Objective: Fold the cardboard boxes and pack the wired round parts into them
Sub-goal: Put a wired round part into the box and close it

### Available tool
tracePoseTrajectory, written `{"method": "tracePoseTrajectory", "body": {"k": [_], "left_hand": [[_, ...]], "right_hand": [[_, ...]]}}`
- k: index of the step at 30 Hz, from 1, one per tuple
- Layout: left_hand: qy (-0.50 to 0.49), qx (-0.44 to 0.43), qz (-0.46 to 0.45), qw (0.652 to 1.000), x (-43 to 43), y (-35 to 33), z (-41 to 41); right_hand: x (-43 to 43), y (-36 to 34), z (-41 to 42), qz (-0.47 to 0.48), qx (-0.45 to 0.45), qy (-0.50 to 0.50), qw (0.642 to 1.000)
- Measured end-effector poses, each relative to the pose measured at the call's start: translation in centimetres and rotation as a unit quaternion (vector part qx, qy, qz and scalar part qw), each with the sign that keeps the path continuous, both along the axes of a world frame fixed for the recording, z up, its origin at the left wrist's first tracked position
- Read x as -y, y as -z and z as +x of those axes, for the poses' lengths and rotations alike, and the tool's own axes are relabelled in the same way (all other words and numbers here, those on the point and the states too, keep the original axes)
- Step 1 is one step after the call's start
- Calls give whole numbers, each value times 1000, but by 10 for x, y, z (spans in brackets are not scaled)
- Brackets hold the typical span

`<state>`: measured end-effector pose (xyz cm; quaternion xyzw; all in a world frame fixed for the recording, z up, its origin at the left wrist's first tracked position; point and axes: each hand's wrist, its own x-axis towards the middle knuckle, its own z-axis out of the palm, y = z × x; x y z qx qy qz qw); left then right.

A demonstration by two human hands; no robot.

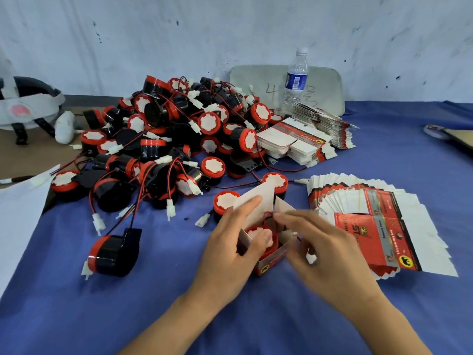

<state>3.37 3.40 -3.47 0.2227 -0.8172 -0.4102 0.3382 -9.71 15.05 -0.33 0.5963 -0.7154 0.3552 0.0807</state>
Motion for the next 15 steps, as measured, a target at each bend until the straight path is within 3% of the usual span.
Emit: {"method": "tracePoseTrajectory", "body": {"k": [3,6,9,15], "left_hand": [[-10,12,-26,1000,0,0,-1],[5,11,-28,1000,-2,0,-1],[8,2,-13,1000,-2,0,-1],[8,11,-35,999,-2,-2,0]], "right_hand": [[2,0,-7,-87,141,28,986],[7,7,-10,-18,335,44,941],[12,14,-11,32,397,43,916],[15,16,-17,14,548,31,836]]}}
